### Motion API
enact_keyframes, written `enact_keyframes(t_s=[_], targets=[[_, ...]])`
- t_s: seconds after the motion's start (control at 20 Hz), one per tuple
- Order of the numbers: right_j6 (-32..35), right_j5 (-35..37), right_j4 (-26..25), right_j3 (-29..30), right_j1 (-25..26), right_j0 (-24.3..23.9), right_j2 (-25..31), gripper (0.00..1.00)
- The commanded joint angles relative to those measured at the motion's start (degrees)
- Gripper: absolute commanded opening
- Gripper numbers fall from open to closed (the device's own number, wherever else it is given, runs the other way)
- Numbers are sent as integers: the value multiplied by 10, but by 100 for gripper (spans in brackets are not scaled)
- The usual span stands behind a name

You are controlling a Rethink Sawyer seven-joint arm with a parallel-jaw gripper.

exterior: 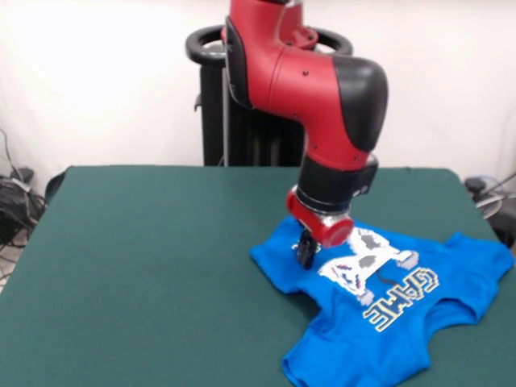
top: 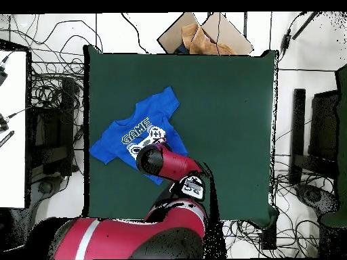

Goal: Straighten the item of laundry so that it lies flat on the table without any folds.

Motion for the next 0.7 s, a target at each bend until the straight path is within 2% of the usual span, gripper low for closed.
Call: enact_keyframes(t_s=[0.05, 0.15, 0.35, 0.45, 0.7], targets=[[70, -9, 37, -102, 72, 53, -66, 0], [80, -26, 51, -124, 107, 91, -135, 0], [92, -22, 66, -148, 146, 128, -197, 0], [98, -16, 75, -156, 158, 140, -210, 0], [87, -21, 73, -161, 160, 136, -198, 0]])
